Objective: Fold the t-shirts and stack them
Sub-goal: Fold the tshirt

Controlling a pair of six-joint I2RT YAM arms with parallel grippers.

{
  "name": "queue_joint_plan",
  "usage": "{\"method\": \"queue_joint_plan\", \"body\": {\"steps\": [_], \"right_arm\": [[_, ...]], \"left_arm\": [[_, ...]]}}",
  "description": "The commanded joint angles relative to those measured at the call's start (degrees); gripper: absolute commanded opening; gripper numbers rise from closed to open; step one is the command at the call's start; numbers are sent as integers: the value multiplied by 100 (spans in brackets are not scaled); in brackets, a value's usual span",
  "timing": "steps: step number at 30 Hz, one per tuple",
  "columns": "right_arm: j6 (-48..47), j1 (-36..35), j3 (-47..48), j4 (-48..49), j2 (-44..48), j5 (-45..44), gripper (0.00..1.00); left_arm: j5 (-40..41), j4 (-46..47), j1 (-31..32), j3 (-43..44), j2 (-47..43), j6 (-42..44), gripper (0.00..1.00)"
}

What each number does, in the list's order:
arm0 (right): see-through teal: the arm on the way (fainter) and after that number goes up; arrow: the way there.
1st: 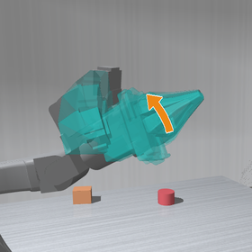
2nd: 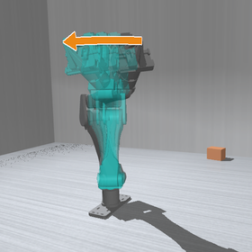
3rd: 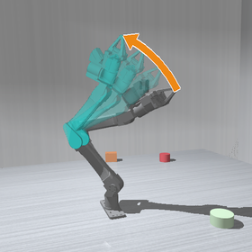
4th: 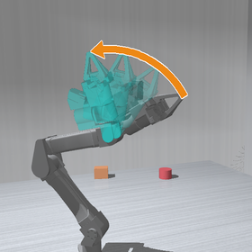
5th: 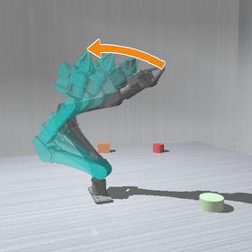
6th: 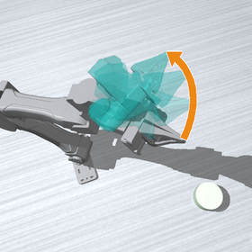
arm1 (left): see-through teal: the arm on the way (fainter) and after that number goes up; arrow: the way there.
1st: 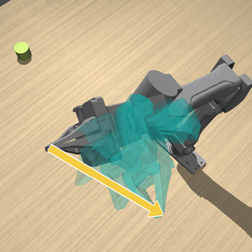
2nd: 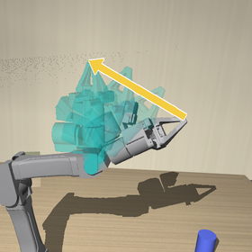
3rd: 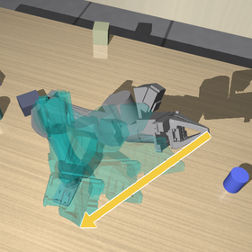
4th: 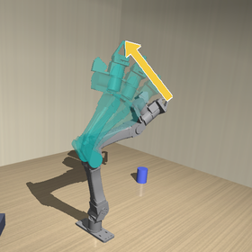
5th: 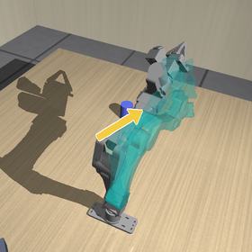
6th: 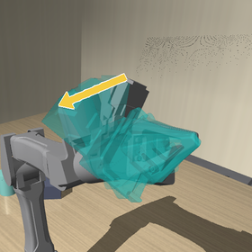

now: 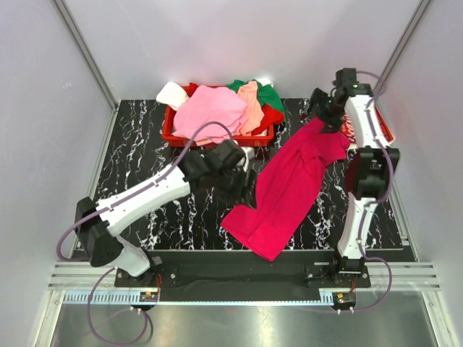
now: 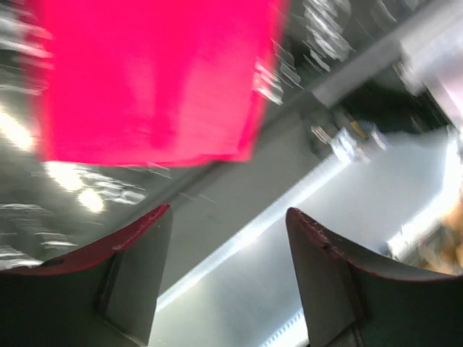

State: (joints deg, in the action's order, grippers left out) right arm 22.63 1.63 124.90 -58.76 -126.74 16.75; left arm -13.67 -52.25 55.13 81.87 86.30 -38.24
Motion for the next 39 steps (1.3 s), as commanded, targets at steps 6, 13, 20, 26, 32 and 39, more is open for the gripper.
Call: {"method": "queue_joint_plan", "body": {"steps": [6, 13, 20, 26, 32, 39], "right_arm": [[-110, 4, -1609, -100, 1187, -1912, 93], [-5, 30, -1155, -47, 239, -2088, 85], [338, 31, 332, -452, -1335, -2071, 82], [356, -4, 1430, -549, -2458, -1484, 81], [75, -128, 2626, -549, -3400, -902, 85], [-31, -136, 2907, 286, -3612, -550, 91]], "left_arm": [[752, 874, -750, -514, 1201, 1020, 65], [918, 1050, -750, -188, 2382, 801, 65], [814, 1121, -688, -513, 2883, 607, 64], [-99, 1357, -276, -1356, 2664, 388, 61], [-961, 2174, 374, -2323, 2163, -253, 59], [-1357, 2317, 1025, -2009, 1987, -746, 58]]}}
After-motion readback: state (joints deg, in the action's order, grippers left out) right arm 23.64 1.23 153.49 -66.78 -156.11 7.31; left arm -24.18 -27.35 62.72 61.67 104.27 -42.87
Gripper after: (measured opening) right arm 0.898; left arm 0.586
